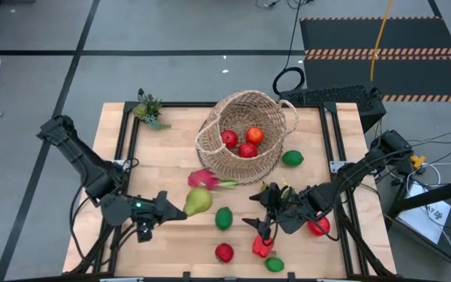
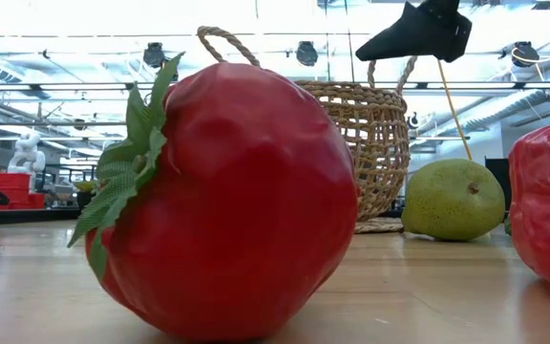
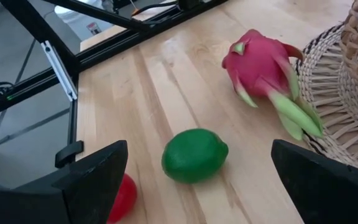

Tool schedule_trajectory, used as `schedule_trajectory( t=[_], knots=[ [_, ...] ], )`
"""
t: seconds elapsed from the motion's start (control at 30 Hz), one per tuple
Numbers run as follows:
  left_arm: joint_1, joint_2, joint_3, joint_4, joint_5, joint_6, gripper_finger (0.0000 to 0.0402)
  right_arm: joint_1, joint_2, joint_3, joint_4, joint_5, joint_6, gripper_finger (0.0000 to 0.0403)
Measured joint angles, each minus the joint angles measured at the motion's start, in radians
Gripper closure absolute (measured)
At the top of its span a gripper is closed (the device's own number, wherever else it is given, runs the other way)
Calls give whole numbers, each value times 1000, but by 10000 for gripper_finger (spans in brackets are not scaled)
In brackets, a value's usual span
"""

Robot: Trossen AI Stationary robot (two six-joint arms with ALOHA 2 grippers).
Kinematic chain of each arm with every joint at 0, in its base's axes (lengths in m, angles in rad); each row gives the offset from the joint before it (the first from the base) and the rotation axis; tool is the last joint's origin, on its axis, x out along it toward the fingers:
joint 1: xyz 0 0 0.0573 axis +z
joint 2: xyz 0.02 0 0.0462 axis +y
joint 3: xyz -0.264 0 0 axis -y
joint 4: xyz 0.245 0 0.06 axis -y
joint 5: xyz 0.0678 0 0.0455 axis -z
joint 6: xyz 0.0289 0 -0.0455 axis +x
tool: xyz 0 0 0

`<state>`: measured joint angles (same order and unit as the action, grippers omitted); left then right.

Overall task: Build produce basket
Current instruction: Put the left green pear into the basket

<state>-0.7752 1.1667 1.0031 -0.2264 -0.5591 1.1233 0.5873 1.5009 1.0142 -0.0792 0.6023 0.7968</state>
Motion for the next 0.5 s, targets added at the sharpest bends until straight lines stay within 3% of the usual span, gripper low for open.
schedule_trajectory(
  t=[0.2,0.5],
  knots=[
    [-7,0,0,3,0,-21,386,0,0,0,0,0,-1,12],
    [6,-13,0,181,-2,-239,387,0,0,0,0,-1,1,12]
  ],
)
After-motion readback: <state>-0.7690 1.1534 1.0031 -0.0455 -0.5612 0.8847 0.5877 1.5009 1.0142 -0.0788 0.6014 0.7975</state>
